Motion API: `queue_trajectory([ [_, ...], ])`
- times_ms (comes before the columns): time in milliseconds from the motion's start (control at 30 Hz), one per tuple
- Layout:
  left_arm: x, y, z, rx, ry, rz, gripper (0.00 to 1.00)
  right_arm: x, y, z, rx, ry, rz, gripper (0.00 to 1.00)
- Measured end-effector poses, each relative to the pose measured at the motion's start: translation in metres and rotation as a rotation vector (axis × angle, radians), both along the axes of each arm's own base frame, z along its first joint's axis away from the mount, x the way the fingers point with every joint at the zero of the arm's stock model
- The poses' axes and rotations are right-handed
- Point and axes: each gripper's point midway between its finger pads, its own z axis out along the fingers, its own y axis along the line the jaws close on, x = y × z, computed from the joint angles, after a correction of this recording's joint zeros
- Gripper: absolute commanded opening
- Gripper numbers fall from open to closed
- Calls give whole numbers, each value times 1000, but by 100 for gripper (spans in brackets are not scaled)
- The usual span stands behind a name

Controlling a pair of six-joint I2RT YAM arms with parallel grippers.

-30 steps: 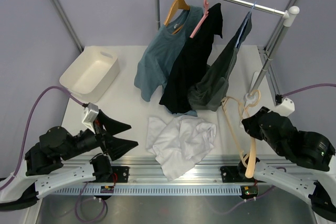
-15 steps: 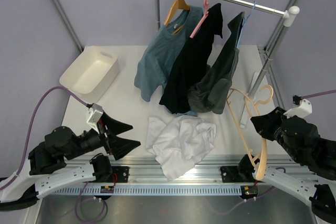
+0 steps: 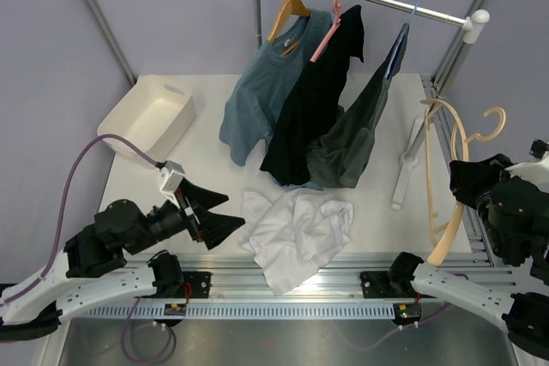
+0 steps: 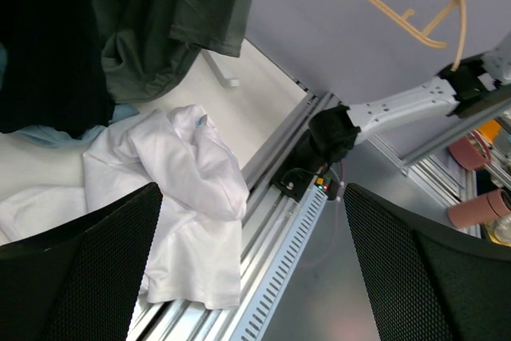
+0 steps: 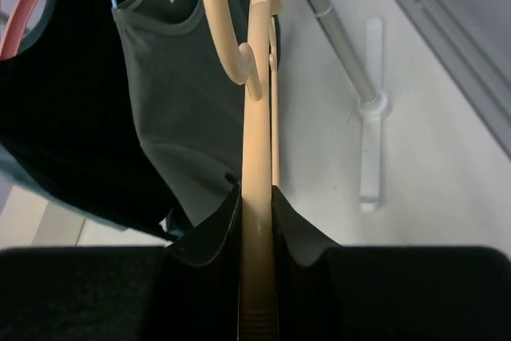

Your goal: Remove the t-shirt from the hanger

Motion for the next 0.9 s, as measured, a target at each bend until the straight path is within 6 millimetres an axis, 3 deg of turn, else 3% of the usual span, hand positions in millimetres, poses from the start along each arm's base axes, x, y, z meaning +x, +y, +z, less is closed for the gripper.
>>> queue_trajectory([
  [100, 14, -10, -7, 27, 10, 51, 99, 7, -3, 3, -131, 12, -18, 0],
  [233, 29, -24, -29, 39, 14, 96, 99, 25, 9, 14, -299, 38, -5, 0],
  [333, 39, -28, -55, 61, 26, 142, 99, 45, 32, 30, -349, 43, -1, 0],
  [400, 45, -28, -67, 71, 31, 176, 99, 57, 47, 31, -381, 68, 4, 0],
  [600, 57, -29, -75, 38, 31, 239, 99, 86, 80, 32, -421, 121, -9, 0],
  [900, 61, -32, -101, 65, 13, 247, 99, 105, 64, 55, -416, 46, -104, 0],
])
